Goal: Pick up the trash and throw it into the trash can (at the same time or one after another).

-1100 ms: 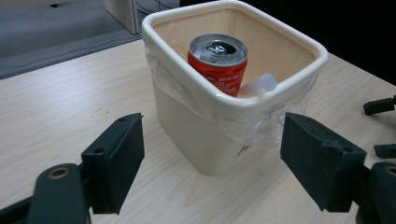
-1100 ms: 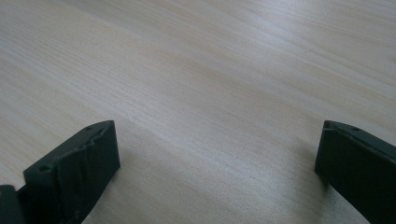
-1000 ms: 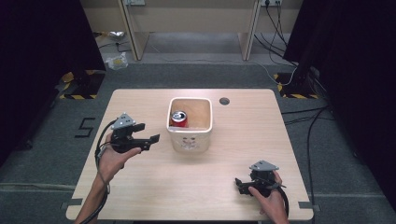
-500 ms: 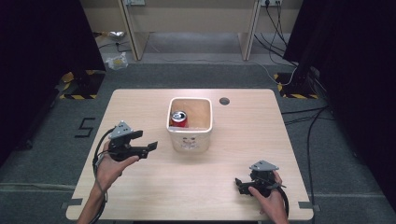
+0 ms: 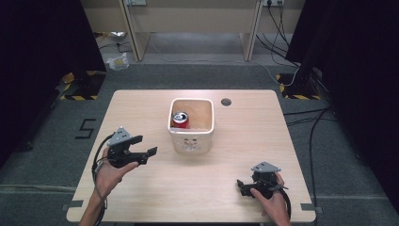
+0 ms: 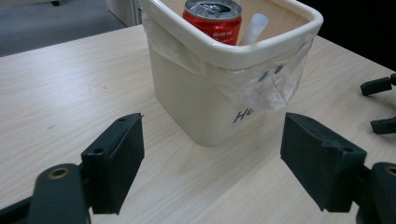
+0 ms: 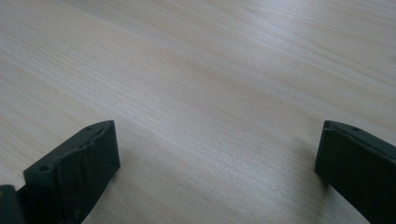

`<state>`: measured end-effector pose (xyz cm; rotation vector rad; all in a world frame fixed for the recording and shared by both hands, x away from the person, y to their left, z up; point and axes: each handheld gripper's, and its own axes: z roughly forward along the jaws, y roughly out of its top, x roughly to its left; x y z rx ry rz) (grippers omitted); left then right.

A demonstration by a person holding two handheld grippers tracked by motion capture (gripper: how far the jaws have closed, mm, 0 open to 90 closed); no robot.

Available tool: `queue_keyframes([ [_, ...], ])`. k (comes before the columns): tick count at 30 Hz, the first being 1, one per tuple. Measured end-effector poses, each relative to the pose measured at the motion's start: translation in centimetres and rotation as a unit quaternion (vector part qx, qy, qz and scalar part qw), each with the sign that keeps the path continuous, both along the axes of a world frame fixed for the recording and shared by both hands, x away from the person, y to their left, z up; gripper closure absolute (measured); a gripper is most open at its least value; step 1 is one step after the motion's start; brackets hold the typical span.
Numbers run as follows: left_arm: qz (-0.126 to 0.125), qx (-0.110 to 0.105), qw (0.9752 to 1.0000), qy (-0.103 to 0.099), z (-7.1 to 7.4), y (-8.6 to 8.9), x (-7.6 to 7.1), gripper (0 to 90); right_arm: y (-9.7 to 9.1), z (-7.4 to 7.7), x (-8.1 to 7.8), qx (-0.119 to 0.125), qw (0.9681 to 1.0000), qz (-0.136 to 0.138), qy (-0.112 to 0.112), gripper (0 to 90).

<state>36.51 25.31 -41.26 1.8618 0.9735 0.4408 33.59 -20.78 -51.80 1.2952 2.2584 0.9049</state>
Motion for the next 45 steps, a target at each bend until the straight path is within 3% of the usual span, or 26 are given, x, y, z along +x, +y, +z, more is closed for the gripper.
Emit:
queue_keyframes([
  [17,-0.004,0.004,1.0000,-0.001,-2.1,0.1,-1.0,21.0,0.0,0.0,0.0,0.000,1.0000,0.000,0.000,0.0],
  [45,-0.024,0.021,0.9989,0.033,-6.2,-0.6,-1.9,16.4,0.0,0.0,0.0,0.000,1.0000,0.000,0.000,0.0],
])
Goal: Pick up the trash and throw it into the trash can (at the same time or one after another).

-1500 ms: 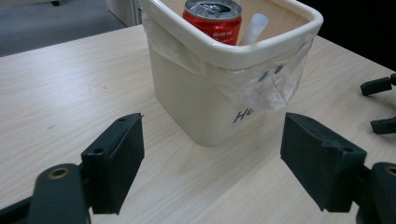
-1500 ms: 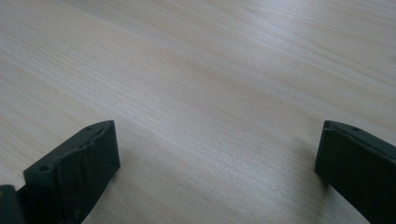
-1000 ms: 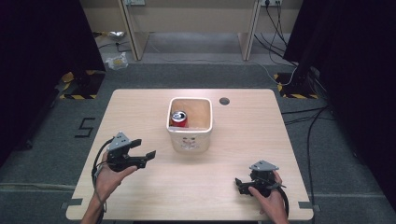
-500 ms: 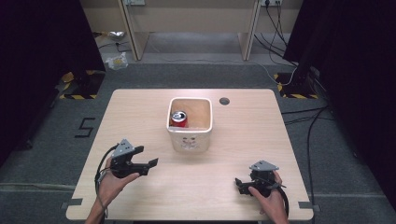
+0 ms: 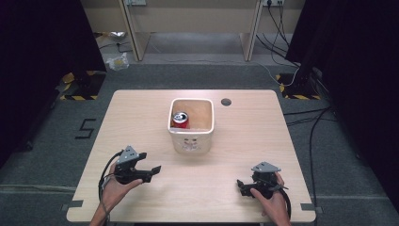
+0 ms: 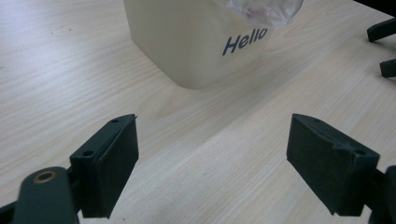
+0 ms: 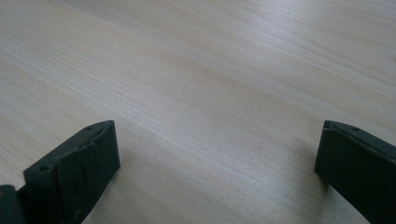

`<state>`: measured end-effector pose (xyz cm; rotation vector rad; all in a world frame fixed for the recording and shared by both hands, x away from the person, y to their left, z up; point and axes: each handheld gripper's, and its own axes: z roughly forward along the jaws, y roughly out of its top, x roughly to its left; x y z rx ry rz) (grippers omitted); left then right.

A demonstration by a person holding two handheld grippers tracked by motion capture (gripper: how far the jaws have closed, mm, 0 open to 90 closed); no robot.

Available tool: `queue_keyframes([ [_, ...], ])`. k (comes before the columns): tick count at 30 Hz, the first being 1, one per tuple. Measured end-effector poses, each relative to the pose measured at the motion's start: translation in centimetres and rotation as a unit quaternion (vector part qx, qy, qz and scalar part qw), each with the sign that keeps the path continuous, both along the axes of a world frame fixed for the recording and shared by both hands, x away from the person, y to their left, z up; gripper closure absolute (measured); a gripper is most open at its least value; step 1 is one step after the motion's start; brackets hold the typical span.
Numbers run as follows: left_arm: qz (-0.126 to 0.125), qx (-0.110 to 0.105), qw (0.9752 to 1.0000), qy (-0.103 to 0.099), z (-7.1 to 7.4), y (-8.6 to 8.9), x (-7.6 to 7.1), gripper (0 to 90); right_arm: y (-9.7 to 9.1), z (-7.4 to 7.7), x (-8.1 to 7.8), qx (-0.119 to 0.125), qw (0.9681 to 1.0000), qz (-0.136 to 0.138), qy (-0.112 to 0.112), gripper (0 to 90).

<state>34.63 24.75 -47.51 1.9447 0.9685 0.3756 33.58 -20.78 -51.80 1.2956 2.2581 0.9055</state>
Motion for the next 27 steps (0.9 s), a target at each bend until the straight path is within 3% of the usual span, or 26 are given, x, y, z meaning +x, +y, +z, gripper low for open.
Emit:
queue_keyframes([
  [14,-0.002,0.012,0.9998,0.013,-1.7,0.2,-0.7,16.4,0.0,0.0,0.0,0.000,1.0000,0.000,0.000,0.0],
  [27,-0.003,0.042,0.9989,0.021,-3.0,0.6,-1.7,16.4,0.0,0.0,0.0,0.000,1.0000,0.000,0.000,0.0],
])
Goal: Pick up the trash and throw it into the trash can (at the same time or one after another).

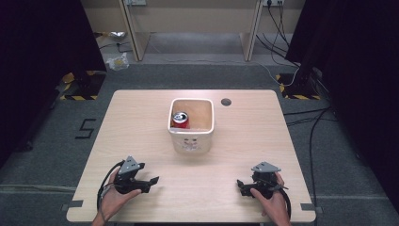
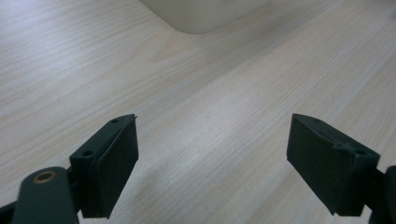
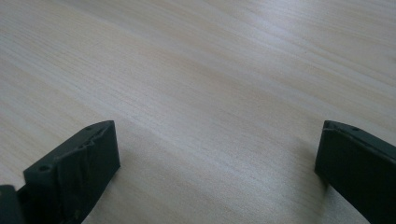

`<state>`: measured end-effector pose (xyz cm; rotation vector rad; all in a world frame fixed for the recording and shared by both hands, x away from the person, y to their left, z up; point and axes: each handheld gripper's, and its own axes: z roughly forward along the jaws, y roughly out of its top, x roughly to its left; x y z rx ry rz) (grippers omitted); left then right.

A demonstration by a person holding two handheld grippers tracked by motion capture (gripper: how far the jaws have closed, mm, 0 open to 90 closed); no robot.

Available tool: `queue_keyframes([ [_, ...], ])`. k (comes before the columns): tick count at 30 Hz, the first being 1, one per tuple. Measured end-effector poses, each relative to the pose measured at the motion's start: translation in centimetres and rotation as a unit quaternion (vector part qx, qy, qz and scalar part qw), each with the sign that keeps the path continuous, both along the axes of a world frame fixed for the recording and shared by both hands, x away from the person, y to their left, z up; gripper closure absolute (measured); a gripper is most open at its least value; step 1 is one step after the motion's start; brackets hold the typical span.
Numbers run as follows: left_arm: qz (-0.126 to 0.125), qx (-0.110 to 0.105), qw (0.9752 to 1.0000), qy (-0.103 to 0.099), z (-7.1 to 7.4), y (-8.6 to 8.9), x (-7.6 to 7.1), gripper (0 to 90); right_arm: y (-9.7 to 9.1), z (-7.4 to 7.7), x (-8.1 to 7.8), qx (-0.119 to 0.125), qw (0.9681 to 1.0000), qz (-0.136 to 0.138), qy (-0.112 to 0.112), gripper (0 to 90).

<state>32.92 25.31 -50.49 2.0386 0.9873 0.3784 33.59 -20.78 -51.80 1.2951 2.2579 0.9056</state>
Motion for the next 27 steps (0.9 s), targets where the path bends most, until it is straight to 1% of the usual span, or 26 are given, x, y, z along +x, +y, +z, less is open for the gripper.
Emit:
queue_keyframes([
  [5,-0.002,0.006,1.0000,0.003,-0.4,-0.1,-0.2,16.3,0.0,0.0,0.0,0.000,1.0000,0.000,0.000,0.0],
  [8,-0.004,0.014,0.9999,0.008,-0.7,-0.2,-0.4,16.4,0.0,0.0,0.0,0.000,1.0000,0.000,0.000,0.0],
  [11,-0.007,0.023,0.9996,0.014,-1.1,-0.3,-0.7,16.4,0.0,0.0,0.0,0.000,1.0000,0.000,0.000,0.0],
  [14,-0.008,0.027,0.9994,0.021,-1.5,-0.3,-0.9,16.4,0.0,0.0,0.0,0.000,1.0000,0.000,0.000,0.0],
  [18,-0.006,0.029,0.9994,0.017,-1.7,-0.1,-1.3,16.0,0.0,0.0,0.0,0.000,1.0000,0.000,0.000,0.0],
  [20,-0.006,0.033,0.9993,0.016,-1.7,0.0,-1.5,16.0,0.0,0.0,0.0,0.000,1.0000,0.000,0.000,0.0],
  [23,-0.005,0.038,0.9992,0.006,-1.9,0.0,-1.7,15.9,0.0,0.0,0.0,0.000,1.0000,0.000,-0.001,0.0],
  [24,-0.005,0.043,0.9990,0.006,-1.8,-0.1,-1.8,15.4,0.0,0.0,0.0,0.000,1.0000,0.000,0.000,0.0],
  [27,-0.003,0.044,0.9990,0.005,-1.8,-0.2,-1.9,14.5,0.0,0.0,0.0,0.000,1.0000,0.000,-0.001,0.0],
])
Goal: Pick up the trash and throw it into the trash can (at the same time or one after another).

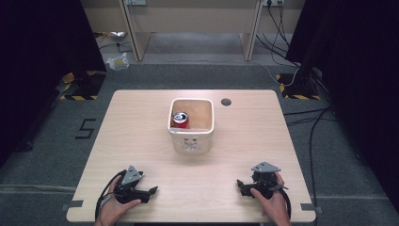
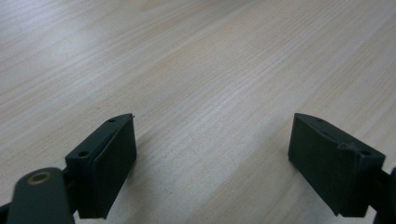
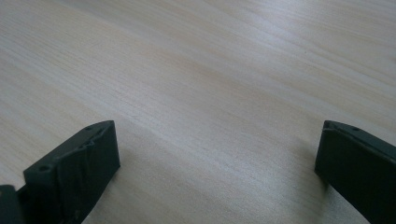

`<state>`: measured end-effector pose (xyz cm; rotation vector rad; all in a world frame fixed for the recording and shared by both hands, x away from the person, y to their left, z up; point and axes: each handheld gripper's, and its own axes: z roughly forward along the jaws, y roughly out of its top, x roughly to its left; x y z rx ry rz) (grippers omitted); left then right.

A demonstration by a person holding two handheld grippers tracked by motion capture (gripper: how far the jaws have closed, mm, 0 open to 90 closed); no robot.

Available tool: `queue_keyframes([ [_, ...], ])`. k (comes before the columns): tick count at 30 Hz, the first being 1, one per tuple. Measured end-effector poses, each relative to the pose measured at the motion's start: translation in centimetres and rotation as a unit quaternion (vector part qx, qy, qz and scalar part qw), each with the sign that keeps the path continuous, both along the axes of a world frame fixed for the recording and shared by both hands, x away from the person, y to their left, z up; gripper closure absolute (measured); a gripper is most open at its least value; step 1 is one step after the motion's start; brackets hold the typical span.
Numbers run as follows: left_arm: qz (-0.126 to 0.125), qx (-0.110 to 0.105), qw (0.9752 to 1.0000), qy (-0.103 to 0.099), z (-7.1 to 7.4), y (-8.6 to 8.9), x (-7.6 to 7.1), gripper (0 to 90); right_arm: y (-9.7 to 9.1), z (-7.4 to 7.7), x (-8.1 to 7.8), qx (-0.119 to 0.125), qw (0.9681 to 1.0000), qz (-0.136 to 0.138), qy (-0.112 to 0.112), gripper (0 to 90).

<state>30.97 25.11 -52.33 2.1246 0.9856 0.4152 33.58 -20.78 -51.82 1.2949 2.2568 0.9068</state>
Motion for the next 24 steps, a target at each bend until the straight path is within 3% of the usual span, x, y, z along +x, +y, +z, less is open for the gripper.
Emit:
queue_keyframes([
  [24,0.005,0.001,1.0000,0.000,-0.01,-0.08,-0.11,14.4,0.00,0.00,0.00,0.000,1.0000,0.000,0.000,0.0],
])
